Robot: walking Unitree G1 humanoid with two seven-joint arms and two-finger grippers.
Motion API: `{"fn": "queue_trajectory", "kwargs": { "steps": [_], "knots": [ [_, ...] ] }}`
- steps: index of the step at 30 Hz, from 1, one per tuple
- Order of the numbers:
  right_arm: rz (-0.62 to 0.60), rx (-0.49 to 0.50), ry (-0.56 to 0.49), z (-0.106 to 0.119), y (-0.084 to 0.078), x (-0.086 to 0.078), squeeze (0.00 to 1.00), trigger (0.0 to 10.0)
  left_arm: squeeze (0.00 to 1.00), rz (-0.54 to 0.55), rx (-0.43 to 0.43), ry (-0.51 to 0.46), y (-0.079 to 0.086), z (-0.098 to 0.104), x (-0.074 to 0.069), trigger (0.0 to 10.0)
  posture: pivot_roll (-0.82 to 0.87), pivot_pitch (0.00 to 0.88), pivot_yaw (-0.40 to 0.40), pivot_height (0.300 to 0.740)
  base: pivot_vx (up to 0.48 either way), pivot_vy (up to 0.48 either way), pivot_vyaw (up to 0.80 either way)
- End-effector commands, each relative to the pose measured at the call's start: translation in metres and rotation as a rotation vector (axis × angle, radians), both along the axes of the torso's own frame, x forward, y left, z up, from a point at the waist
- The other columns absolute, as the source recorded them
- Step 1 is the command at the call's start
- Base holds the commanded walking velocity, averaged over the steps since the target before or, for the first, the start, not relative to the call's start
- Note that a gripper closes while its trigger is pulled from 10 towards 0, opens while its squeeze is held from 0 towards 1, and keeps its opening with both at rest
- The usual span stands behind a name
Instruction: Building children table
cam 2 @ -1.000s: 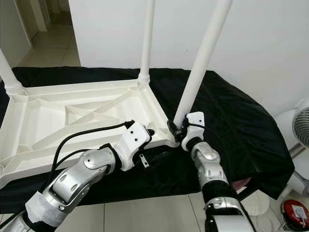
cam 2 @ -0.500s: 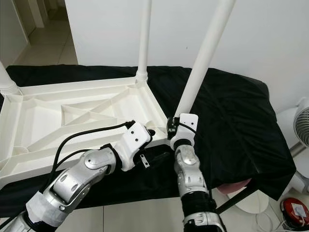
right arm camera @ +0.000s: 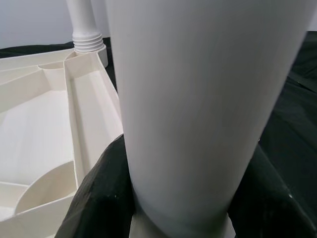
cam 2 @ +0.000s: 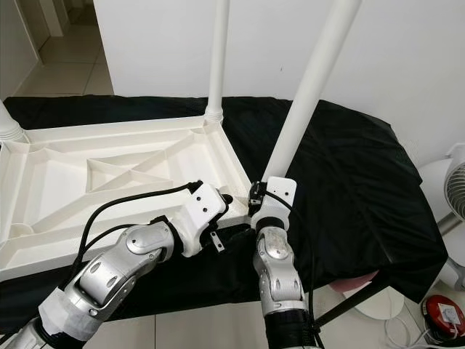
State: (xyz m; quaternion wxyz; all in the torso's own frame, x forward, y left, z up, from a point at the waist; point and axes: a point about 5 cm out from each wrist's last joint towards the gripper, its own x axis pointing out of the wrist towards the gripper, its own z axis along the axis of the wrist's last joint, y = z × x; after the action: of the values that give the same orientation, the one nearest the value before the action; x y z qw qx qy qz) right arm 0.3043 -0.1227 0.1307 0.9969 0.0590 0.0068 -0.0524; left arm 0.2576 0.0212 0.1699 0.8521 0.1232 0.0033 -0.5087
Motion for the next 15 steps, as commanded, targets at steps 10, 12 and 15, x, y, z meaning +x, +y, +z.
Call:
{"fn": "queue_trajectory", "kwargs": {
  "steps": [10, 12, 15],
  "knots": [
    [0.013, -0.005, 0.087, -0.020, -0.004, -0.003, 0.76, 10.0, 0.00, -0.065, 0.002, 0.017, -0.004, 0.001, -0.002, 10.0, -0.02, 0.000, -0.069, 0.740, 0.000, 0.000, 0.00],
    [0.020, -0.012, 0.058, -0.016, -0.007, -0.001, 1.00, 10.0, 0.00, -0.065, 0.001, 0.017, -0.004, 0.001, -0.001, 10.0, -0.02, 0.000, -0.071, 0.740, 0.000, 0.000, 0.00],
    [0.061, -0.038, -0.039, -0.005, -0.015, 0.005, 1.00, 10.0, 0.00, -0.064, 0.000, 0.014, -0.005, 0.002, -0.001, 10.0, -0.02, 0.000, -0.076, 0.740, 0.000, 0.000, 0.00]
  ]
}}
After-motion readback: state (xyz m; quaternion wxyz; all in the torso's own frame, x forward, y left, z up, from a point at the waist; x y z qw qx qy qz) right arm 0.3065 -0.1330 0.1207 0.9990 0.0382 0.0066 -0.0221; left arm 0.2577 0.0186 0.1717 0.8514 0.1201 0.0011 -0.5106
